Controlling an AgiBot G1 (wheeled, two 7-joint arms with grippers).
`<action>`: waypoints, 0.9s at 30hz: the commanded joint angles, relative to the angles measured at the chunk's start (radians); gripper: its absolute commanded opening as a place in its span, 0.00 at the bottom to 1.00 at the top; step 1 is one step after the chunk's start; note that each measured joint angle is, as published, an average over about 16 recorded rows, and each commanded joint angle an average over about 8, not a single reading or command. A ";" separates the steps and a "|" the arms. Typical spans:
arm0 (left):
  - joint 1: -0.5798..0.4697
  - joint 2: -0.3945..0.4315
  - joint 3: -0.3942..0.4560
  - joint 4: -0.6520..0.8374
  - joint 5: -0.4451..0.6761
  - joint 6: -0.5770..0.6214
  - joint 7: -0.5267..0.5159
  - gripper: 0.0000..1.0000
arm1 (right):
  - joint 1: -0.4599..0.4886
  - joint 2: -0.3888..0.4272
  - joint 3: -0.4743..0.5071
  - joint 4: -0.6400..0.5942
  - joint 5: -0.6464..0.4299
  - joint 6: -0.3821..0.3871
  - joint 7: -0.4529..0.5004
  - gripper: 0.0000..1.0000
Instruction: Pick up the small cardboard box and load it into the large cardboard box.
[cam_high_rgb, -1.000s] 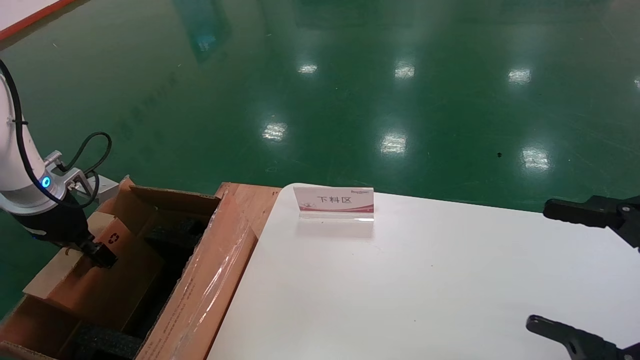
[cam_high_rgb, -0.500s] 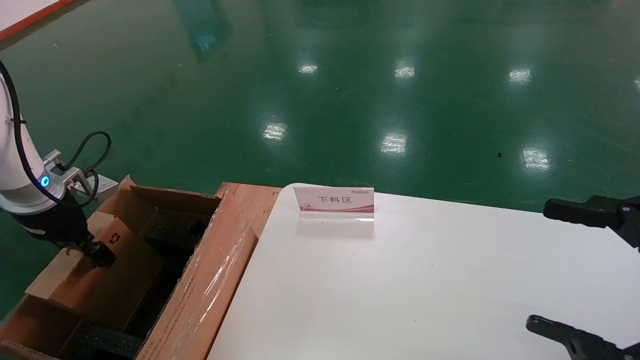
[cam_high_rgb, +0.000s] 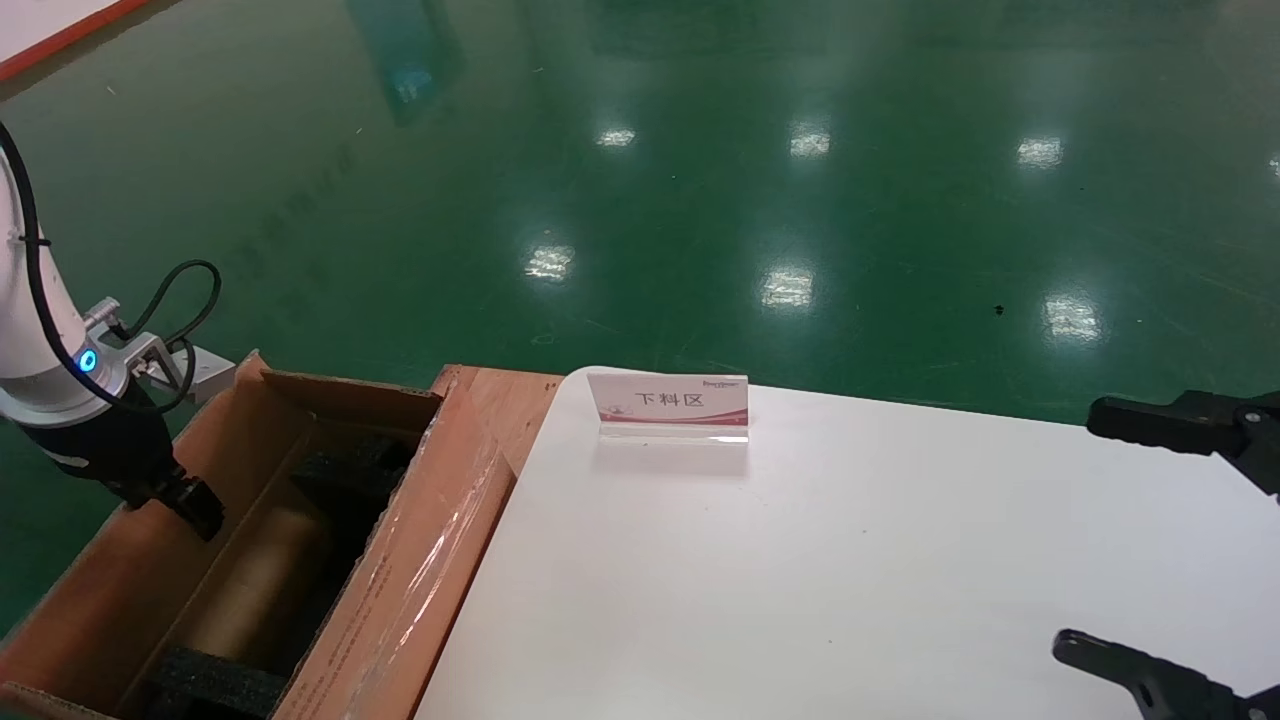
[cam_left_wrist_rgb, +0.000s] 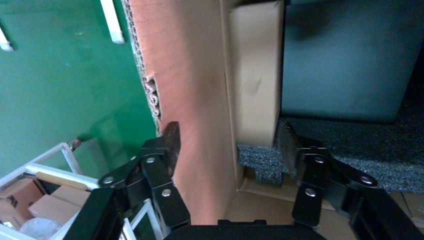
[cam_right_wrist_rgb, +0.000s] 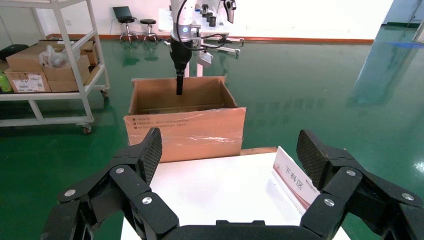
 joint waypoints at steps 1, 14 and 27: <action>0.001 -0.002 -0.001 0.003 -0.002 -0.001 -0.003 1.00 | 0.000 0.000 0.000 0.000 0.000 0.000 0.000 1.00; -0.164 -0.031 -0.061 -0.180 -0.021 -0.078 0.105 1.00 | 0.000 0.000 -0.001 -0.001 0.000 0.000 0.000 1.00; -0.355 -0.154 -0.145 -0.493 -0.058 -0.167 0.205 1.00 | 0.001 0.000 -0.001 -0.001 0.000 0.000 -0.001 1.00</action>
